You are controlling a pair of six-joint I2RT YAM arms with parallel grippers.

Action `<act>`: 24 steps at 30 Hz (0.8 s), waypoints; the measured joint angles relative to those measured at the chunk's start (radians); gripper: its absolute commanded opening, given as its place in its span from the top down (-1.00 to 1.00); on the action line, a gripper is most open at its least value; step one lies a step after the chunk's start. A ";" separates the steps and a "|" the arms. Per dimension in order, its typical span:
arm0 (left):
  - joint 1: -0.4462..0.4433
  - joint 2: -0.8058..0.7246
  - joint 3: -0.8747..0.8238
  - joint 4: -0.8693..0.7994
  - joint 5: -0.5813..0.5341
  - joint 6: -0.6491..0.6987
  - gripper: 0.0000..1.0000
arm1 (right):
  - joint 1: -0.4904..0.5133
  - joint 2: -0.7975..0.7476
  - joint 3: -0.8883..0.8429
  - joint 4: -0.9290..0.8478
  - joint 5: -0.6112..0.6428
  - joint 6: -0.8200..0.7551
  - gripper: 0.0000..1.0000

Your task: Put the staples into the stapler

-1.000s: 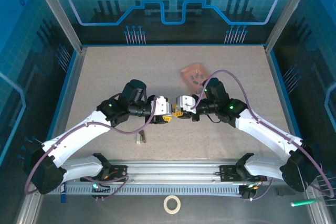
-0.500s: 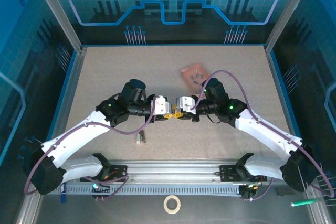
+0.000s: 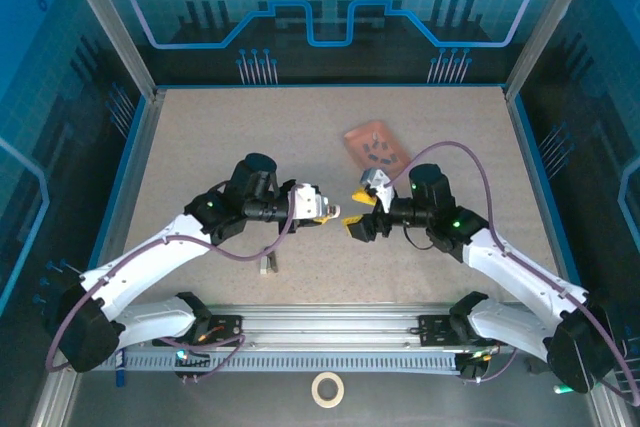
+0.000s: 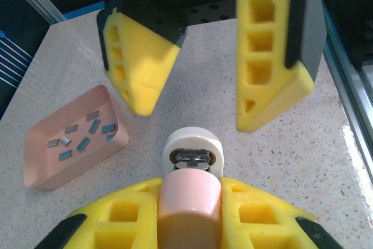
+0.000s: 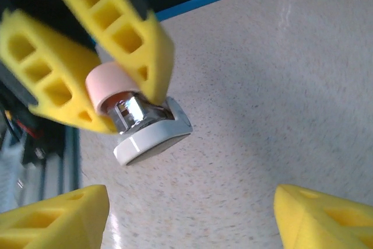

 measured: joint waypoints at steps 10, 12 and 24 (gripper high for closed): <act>-0.001 0.011 -0.022 0.049 -0.010 0.022 0.73 | -0.004 0.019 -0.036 0.115 -0.088 0.418 -0.35; -0.001 0.011 -0.023 0.052 -0.010 0.022 0.73 | -0.004 0.031 -0.046 0.126 -0.090 0.452 -0.32; -0.001 0.010 -0.023 0.055 -0.010 0.021 0.73 | -0.004 0.088 -0.050 0.200 -0.092 0.527 -0.17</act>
